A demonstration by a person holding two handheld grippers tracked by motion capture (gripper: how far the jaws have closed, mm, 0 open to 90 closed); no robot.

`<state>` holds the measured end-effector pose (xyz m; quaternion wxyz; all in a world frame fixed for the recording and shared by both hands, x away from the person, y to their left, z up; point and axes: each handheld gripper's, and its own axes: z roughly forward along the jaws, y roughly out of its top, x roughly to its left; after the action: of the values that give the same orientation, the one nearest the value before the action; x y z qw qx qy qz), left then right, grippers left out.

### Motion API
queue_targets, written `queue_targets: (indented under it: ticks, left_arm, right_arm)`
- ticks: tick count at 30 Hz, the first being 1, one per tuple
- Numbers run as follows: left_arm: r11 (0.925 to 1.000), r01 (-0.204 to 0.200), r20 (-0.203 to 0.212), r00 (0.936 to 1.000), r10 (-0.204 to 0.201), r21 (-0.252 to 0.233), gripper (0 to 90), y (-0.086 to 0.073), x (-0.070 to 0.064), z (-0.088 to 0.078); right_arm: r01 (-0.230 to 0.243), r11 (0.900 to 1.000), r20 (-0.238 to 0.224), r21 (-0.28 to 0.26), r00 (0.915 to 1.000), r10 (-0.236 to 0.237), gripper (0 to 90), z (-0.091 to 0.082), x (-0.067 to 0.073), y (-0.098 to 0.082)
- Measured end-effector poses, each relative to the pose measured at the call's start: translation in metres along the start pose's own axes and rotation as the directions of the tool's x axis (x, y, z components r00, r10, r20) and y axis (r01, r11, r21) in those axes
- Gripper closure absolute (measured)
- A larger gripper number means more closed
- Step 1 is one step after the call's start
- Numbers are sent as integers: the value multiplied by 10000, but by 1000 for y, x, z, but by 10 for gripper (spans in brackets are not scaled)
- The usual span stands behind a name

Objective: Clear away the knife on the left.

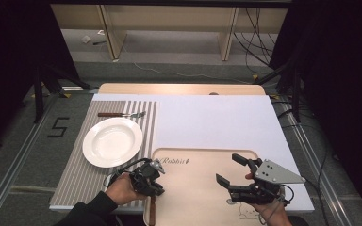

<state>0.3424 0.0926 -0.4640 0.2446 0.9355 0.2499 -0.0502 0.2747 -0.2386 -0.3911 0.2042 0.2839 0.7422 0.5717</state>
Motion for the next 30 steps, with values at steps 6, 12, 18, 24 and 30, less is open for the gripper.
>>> queue_targets:
  ticks: [6, 12, 18, 24, 30]
  left_arm:
    - [9982, 283, 304, 9992, -268, -522, 546, 2, -2, -2]
    - [9867, 449, 409, 9984, -389, -1565, 337, 2, -2, -9]
    - [9607, 464, 375, 9986, -376, -2737, 255, 0, -2, -20]
    - [9078, 638, 415, 9978, -511, -4146, 213, -2, -1, -31]
    - [8762, 399, 266, 9992, -309, -4803, 188, -5, -4, -38]
  right_arm:
    - [-22, 10000, 2, -26, 10000, 22, 191, 0, -1, 0]
    - [-29, 10000, -2, -54, 10000, 29, 191, 0, -1, 0]
    - [-73, 10000, -2, -48, 10000, 73, 191, 0, -2, -1]
    - [-81, 10000, -33, -23, 10000, 81, 191, 0, -3, -1]
    - [-58, 10000, -21, -42, 10000, 58, 191, 1, -2, -1]
